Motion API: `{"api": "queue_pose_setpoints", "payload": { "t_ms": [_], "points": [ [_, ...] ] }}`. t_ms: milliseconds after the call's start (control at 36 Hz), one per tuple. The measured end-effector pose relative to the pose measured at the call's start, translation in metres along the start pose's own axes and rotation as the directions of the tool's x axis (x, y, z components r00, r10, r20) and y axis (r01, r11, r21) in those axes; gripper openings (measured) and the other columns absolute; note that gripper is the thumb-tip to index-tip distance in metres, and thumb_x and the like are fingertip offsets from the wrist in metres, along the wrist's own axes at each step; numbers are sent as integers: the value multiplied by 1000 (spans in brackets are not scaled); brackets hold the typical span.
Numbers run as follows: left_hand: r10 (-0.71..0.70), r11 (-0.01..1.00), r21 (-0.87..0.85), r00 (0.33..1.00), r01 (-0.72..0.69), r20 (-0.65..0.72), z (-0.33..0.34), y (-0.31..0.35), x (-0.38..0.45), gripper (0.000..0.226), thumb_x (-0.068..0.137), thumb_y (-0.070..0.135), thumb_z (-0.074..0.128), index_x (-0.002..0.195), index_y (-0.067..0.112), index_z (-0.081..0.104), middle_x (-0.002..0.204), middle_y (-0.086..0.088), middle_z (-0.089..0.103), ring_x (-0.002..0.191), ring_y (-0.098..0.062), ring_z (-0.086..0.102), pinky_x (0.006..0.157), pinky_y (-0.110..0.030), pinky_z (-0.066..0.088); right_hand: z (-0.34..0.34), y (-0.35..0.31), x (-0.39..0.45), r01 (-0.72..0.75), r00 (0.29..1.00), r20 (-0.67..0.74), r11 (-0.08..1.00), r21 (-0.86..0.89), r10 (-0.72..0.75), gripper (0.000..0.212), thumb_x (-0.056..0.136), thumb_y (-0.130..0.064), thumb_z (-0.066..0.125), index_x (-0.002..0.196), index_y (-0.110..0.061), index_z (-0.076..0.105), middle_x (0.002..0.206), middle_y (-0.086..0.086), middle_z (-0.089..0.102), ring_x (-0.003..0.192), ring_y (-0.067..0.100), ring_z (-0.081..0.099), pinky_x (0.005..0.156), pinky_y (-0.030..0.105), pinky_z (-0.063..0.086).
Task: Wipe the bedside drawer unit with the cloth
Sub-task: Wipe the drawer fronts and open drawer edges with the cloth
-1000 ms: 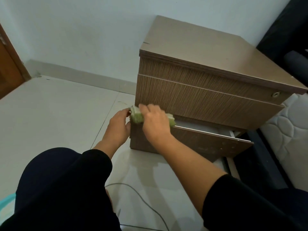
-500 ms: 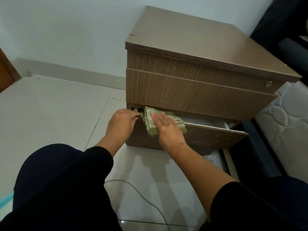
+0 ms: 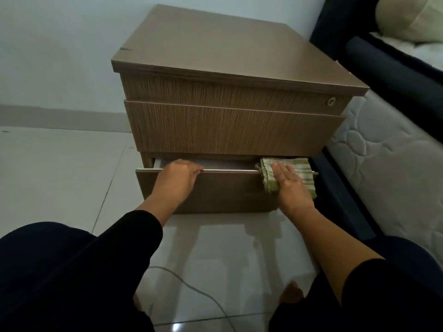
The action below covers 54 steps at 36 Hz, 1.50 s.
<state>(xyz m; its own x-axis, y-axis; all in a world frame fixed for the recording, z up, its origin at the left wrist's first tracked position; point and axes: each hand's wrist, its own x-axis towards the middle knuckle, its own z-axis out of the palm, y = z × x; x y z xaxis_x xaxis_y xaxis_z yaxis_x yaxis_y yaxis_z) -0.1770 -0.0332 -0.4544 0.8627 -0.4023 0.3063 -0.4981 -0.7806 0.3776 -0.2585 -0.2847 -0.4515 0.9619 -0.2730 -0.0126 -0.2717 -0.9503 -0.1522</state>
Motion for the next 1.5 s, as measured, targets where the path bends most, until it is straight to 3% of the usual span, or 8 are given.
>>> {"api": "queue_pose_setpoints", "payload": {
  "t_ms": [306, 361, 472, 583, 750, 972, 1278, 1500],
  "points": [
    [92, 994, 67, 995, -89, -44, 4, 3, 1, 19, 87, 12, 59, 103, 11, 71, 96, -11, 70, 93, -27, 59, 79, -38, 48, 1, 25, -1, -282, 946, -78, 918, 279, 315, 68, 88, 4, 43, 149, -9, 18, 158, 8, 17, 147, 24, 10, 121, 33, 11],
    [100, 989, 114, 992, -91, -75, 5, 3, 0, 15, 84, 11, 63, 96, 11, 72, 89, -10, 66, 85, -29, 58, 70, -38, 46, -2, 17, -5, -385, 870, -91, 783, 489, 485, 66, 88, 2, 44, 148, -11, 23, 154, 12, 27, 141, 28, 26, 117, 34, 21],
    [42, 996, 76, 996, -37, -75, 8, 12, -5, 11, 86, 17, 60, 94, 12, 64, 87, -8, 58, 72, -26, 58, 56, -29, 40, -7, -6, -4, -540, 579, 140, 249, 804, 803, 52, 91, -6, 44, 142, -11, 37, 134, 18, 51, 119, 34, 52, 98, 39, 45],
    [19, 999, 32, 998, -17, -66, 14, 20, -5, 13, 87, 19, 57, 96, 11, 62, 86, -9, 61, 75, -28, 59, 59, -30, 41, -6, -16, 1, -469, 550, 331, -45, 882, 767, 41, 92, -6, 42, 132, -10, 49, 124, 15, 58, 109, 32, 58, 93, 40, 49],
    [21, 1000, -11, 999, -22, -48, 20, 17, -6, 18, 88, 17, 55, 105, 11, 59, 93, -10, 63, 81, -28, 60, 65, -36, 50, -12, -14, 10, -445, 586, 354, -75, 892, 729, 37, 91, -5, 39, 127, -6, 51, 120, 17, 57, 105, 32, 57, 94, 40, 48],
    [9, 999, -43, 1000, -7, 29, 30, 8, 1, 39, 88, 10, 55, 127, 8, 54, 127, -13, 58, 120, -28, 51, 101, -38, 41, -9, -3, 35, -442, 668, 323, 7, 897, 671, 37, 91, -4, 40, 126, -7, 51, 105, 12, 53, 94, 27, 52, 85, 37, 45],
    [-51, 992, -117, 998, 48, -25, 44, 5, -4, 36, 86, 5, 55, 123, 4, 57, 122, -15, 59, 114, -28, 54, 96, -32, 41, 17, 8, 43, -389, 456, 349, -170, 906, 819, 62, 92, -7, 42, 148, -27, 24, 141, 13, 45, 122, 32, 50, 105, 45, 41],
    [130, 990, 55, 990, -126, -60, 48, 1, -4, 45, 78, 6, 61, 123, 8, 57, 126, -11, 58, 115, -27, 54, 98, -41, 42, -2, 15, 53, -396, 492, 509, -339, 854, 707, 45, 95, -11, 37, 140, -5, 38, 134, 13, 51, 117, 30, 53, 102, 44, 43]
  ]
}}
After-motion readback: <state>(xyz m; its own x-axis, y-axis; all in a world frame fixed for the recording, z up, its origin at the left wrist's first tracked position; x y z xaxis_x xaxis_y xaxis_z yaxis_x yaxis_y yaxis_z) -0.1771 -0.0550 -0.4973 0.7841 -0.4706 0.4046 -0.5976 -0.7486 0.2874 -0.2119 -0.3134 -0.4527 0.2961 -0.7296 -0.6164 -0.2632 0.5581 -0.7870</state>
